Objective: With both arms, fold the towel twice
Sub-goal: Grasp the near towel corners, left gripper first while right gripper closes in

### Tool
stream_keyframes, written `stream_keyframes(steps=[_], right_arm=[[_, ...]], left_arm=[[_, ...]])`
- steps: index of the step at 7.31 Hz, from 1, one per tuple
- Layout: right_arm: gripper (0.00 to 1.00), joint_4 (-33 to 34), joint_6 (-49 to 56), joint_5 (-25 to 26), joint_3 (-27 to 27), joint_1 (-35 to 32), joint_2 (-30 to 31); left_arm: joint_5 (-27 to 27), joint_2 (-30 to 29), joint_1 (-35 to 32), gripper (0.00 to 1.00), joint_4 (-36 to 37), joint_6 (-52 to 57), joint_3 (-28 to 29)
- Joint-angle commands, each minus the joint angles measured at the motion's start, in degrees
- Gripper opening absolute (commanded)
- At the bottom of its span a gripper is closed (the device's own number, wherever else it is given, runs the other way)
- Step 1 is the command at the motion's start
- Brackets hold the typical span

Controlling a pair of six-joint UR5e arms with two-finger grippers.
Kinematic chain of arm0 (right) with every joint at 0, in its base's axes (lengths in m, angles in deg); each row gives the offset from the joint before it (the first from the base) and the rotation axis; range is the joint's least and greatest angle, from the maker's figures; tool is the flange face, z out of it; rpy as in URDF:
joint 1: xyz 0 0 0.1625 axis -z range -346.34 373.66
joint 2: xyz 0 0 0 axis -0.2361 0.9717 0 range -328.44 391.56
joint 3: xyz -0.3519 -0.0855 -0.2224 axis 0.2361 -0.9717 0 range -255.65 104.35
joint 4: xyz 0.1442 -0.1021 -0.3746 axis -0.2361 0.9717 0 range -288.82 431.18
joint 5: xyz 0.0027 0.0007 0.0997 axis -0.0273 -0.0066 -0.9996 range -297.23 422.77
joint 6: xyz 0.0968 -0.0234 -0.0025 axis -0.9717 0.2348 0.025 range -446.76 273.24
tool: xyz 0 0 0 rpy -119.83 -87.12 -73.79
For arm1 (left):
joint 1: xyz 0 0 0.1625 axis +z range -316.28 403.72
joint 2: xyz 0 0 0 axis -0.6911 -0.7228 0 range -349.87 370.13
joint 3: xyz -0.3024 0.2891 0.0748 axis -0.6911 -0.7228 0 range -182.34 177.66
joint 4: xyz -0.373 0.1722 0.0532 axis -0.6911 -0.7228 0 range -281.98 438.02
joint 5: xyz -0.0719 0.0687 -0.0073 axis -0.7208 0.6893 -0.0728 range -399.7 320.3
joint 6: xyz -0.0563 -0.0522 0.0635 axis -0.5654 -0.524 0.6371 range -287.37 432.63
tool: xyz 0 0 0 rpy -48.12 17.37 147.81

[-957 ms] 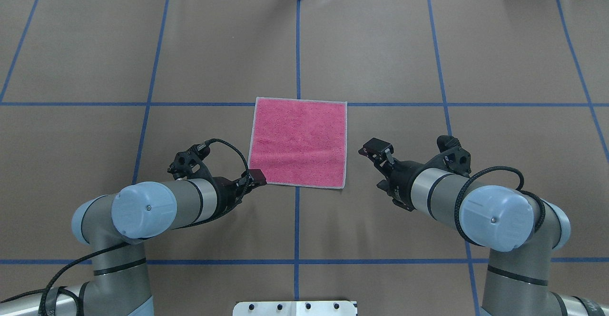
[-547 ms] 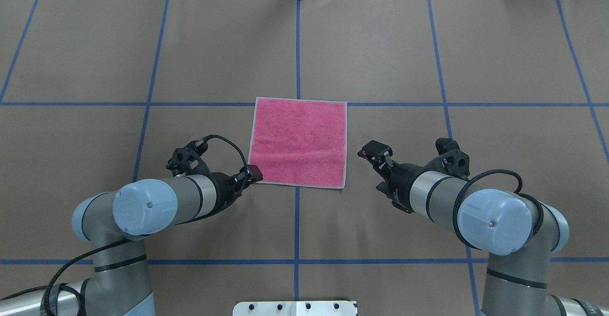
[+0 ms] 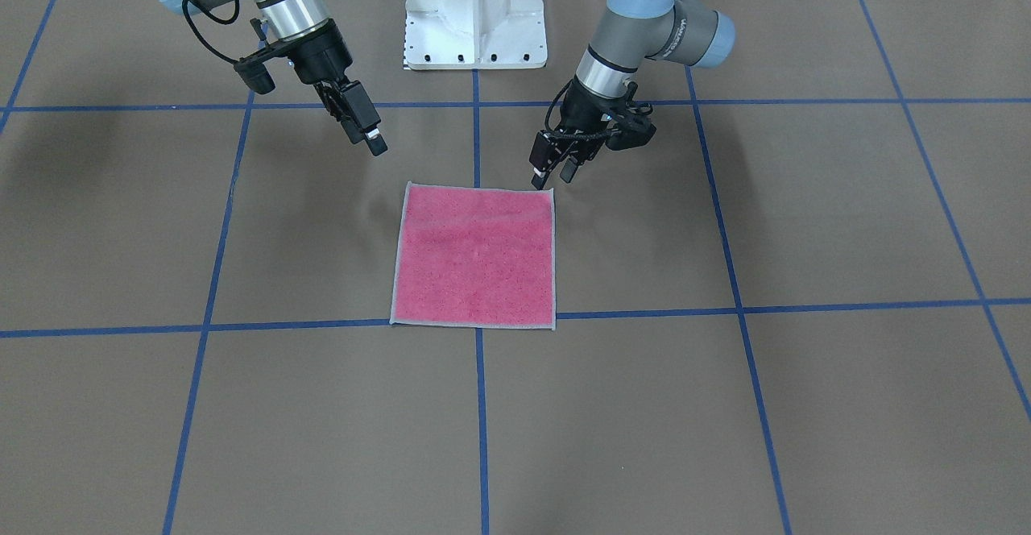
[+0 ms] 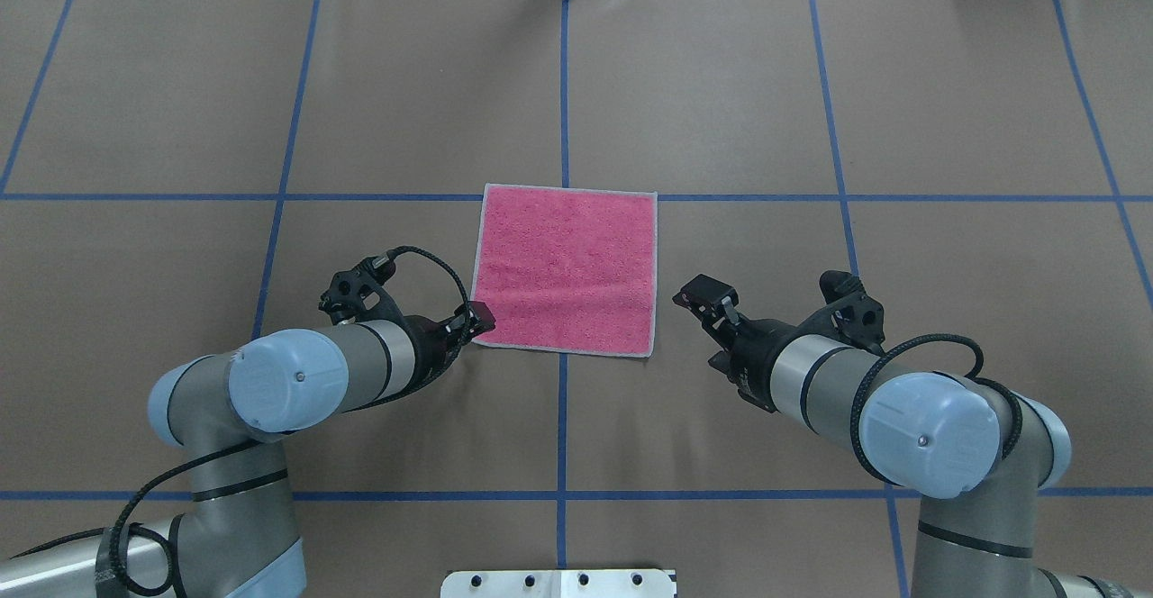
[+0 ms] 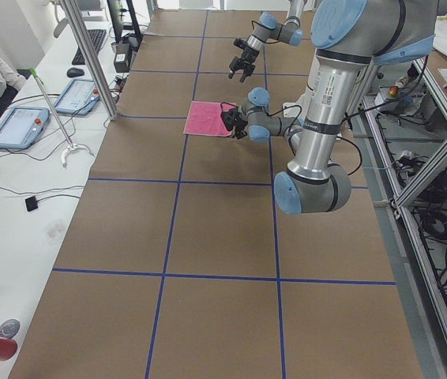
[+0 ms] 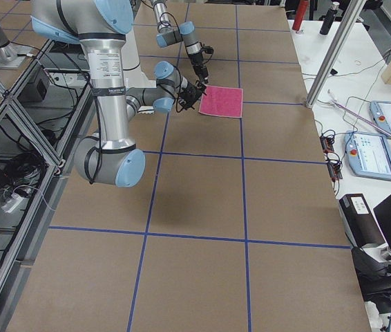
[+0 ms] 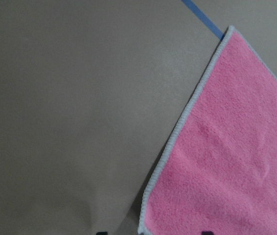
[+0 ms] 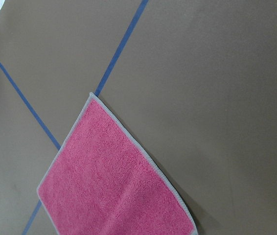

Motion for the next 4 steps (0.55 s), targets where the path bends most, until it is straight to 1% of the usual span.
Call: stream_keyframes(steps=[1, 2, 4], right_arm=[[0.96, -0.1, -0.1, 1.1, 0.0, 0.4, 0.0], [0.96, -0.1, -0.1, 1.1, 0.0, 0.4, 0.0], [0.96, -0.1, -0.1, 1.1, 0.0, 0.5, 0.1]], left_arm=[[0.0, -1.7, -0.3, 0.59, 0.0, 0.0, 1.8], [0.0, -1.7, -0.3, 0.53, 0.0, 0.0, 1.8], [0.0, -1.6, -0.9, 0.48, 0.0, 0.4, 1.8]])
